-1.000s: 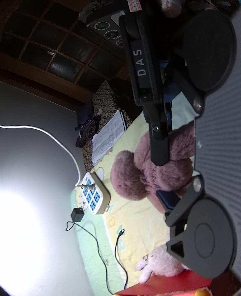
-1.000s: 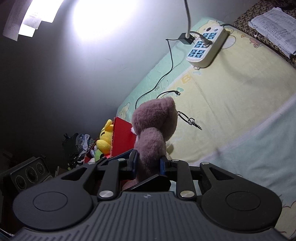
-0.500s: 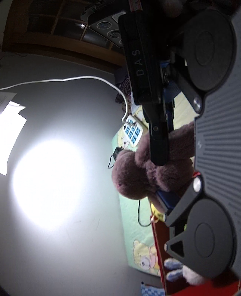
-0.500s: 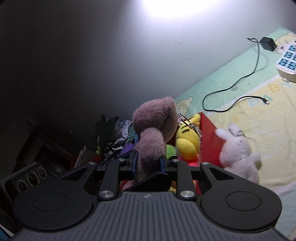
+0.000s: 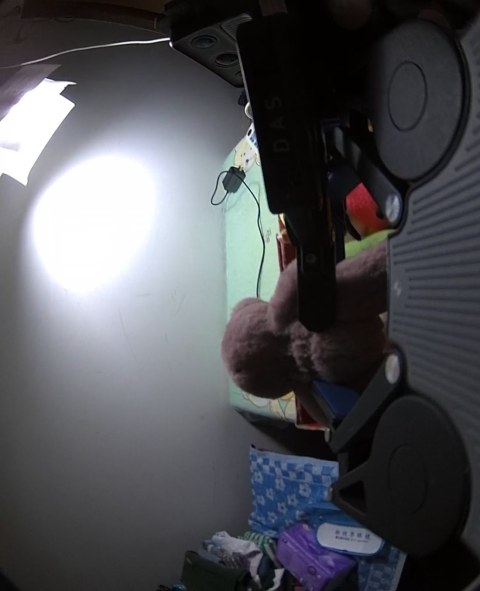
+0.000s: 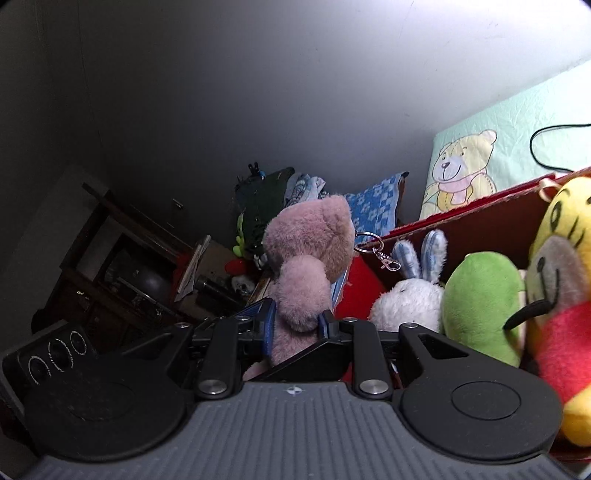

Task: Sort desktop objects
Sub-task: 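Carry the pink teddy bear with the right tool over the red box, then lower the pink teddy bear into the red box and open the right tool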

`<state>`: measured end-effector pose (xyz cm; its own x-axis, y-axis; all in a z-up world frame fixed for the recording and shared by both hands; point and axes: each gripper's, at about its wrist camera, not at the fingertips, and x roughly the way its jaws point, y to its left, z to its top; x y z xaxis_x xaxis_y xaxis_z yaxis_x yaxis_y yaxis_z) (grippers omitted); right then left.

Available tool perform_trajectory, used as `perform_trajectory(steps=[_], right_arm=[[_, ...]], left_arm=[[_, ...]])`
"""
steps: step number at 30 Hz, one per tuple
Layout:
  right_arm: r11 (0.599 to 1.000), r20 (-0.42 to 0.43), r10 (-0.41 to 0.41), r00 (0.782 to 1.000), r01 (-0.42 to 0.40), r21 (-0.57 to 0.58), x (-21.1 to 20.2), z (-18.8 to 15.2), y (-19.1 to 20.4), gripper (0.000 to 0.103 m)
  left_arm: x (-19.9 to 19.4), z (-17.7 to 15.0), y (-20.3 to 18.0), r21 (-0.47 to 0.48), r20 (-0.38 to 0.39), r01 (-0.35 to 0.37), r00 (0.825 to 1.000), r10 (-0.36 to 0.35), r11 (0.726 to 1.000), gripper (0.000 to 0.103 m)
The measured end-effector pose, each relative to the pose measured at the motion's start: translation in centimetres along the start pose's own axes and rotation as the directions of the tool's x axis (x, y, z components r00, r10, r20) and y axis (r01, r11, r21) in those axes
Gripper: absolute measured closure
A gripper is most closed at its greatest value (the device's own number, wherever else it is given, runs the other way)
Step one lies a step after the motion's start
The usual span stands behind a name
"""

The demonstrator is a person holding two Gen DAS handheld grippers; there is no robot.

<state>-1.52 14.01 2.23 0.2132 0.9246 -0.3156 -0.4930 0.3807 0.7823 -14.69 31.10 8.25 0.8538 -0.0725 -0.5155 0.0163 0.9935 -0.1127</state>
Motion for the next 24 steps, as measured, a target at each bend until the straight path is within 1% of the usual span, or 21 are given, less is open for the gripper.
perform_trajectory(steps=[3,7,9,11,14,16,20,22,24], right_arm=[[1.0,-0.029,-0.025,0.999,0.025,0.018,1.8,-0.5,-0.6,0.078],[0.996,-0.065,-0.082,0.995,0.085,0.041,3.3,-1.7,-1.2,0.078],[0.992,-0.068,-0.111,0.992,0.114,0.046,3.4,-1.9,-1.5,0.078],[0.99,-0.061,-0.122,0.991,0.126,0.056,2.9,-2.1,-1.5,0.078],[0.983,-0.046,-0.182,0.982,0.183,0.022,2.3,-2.0,-1.1,0.078],[0.977,-0.047,-0.212,0.976,0.212,0.004,2.3,-1.7,-1.2,0.078],[0.972,-0.075,-0.234,0.969,0.234,-0.003,3.2,-1.3,-2.2,0.078],[0.972,-0.088,-0.233,0.968,0.233,-0.015,3.8,-1.4,-1.9,0.078],[0.968,-0.098,-0.249,0.964,0.245,-0.052,4.7,-1.5,-1.4,0.078]], left_arm=[[1.2,-0.8,1.8,-0.025,-0.043,0.006,0.999,-0.007,1.0,0.004],[2.8,-2.4,3.3,-0.033,-0.095,0.018,0.995,-0.021,0.999,0.004],[3.3,-2.9,3.6,-0.027,-0.108,0.025,0.994,-0.028,0.999,0.004],[3.8,-3.0,3.7,-0.019,-0.111,0.035,0.993,-0.036,0.999,0.004],[4.7,-3.2,3.8,-0.018,-0.129,0.057,0.99,-0.059,0.998,0.004],[5.1,-3.5,3.9,-0.041,-0.136,0.072,0.988,-0.077,0.997,0.004],[5.7,-3.9,4.4,-0.061,-0.151,0.075,0.985,-0.083,0.995,0.002],[5.4,-4.0,4.7,-0.066,-0.162,0.073,0.983,-0.083,0.995,0.002],[5.0,-4.1,5.0,-0.071,-0.172,0.07,0.982,-0.081,0.995,0.003]])
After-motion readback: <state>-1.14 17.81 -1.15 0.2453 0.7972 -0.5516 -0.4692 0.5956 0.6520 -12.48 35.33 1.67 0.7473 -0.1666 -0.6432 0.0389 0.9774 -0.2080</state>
